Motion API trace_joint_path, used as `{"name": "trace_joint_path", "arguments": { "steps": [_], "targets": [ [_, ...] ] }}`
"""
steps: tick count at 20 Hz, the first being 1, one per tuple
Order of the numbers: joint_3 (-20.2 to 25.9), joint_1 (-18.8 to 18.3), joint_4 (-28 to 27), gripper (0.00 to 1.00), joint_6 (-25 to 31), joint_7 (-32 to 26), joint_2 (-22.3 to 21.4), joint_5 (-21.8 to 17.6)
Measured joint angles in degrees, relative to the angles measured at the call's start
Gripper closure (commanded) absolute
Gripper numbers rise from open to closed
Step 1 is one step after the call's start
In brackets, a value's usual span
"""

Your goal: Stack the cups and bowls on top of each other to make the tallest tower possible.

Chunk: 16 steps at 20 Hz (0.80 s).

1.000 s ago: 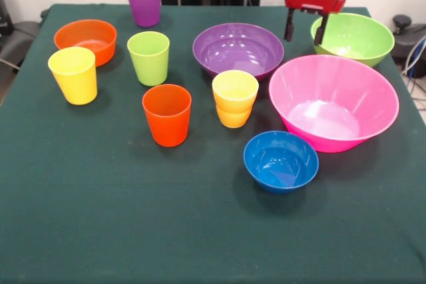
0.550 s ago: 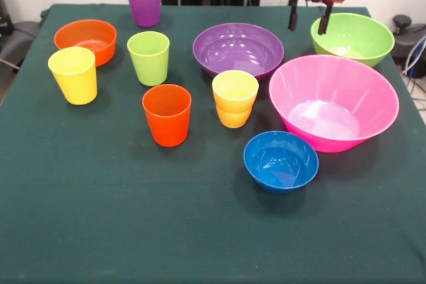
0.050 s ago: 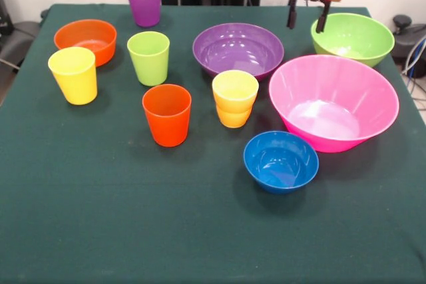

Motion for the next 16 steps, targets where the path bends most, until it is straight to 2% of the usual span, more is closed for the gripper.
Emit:
{"name": "trace_joint_path", "arguments": {
  "steps": [8,16],
  "targets": [
    [0.1,1.2,0.46,0.0,-6.02,3.65,3.96,0.02],
    [0.15,2.48,0.49,0.0,-8.93,6.32,7.15,0.05]
  ]
}}
